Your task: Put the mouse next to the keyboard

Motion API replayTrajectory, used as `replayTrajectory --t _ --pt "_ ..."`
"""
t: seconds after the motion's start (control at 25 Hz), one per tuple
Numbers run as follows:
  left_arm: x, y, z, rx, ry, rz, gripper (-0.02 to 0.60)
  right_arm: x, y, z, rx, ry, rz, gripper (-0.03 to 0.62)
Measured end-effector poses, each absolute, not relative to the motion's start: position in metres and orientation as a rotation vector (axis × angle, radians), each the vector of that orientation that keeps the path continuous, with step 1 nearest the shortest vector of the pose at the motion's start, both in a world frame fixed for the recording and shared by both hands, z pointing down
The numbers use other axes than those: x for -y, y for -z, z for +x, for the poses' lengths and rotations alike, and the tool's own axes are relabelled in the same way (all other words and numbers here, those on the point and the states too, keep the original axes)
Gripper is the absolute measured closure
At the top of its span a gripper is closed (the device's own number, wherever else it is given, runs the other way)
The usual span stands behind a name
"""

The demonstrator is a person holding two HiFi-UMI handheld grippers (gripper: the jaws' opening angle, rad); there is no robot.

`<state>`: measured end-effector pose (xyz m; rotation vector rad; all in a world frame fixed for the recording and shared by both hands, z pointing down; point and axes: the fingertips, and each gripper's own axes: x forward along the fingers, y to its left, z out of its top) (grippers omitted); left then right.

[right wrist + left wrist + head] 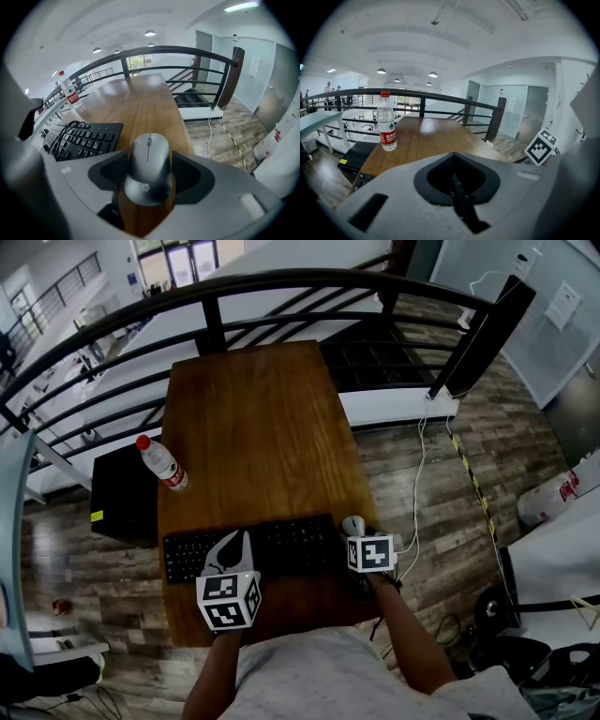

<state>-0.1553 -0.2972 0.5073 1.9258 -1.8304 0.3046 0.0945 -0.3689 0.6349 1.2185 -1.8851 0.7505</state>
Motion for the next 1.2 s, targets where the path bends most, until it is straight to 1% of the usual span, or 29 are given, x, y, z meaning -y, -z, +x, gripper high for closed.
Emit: replayTrajectory --t 0.2,0.36,0.8,1.2 --pt "0.294 -0.503 -0.155 1.832 -0.296 1.928 0.588 0.369 -0.622 0.095 1.903 -0.725 1.238 0.299" --pt "0.287 -0.503 -0.159 1.838 -0.282 1.929 0.588 0.368 -0.607 0.088 1.949 -0.689 1.260 0.327" --pt "0.262 -0.487 -0.163 1.847 -0.228 1.945 0.588 0.353 -0.530 0.043 2.238 -0.570 1.233 0.411" --pt "0.242 -0.470 -0.180 1.865 -0.201 1.953 0.588 0.327 -0.466 0.001 2.442 -0.457 1.196 0.461"
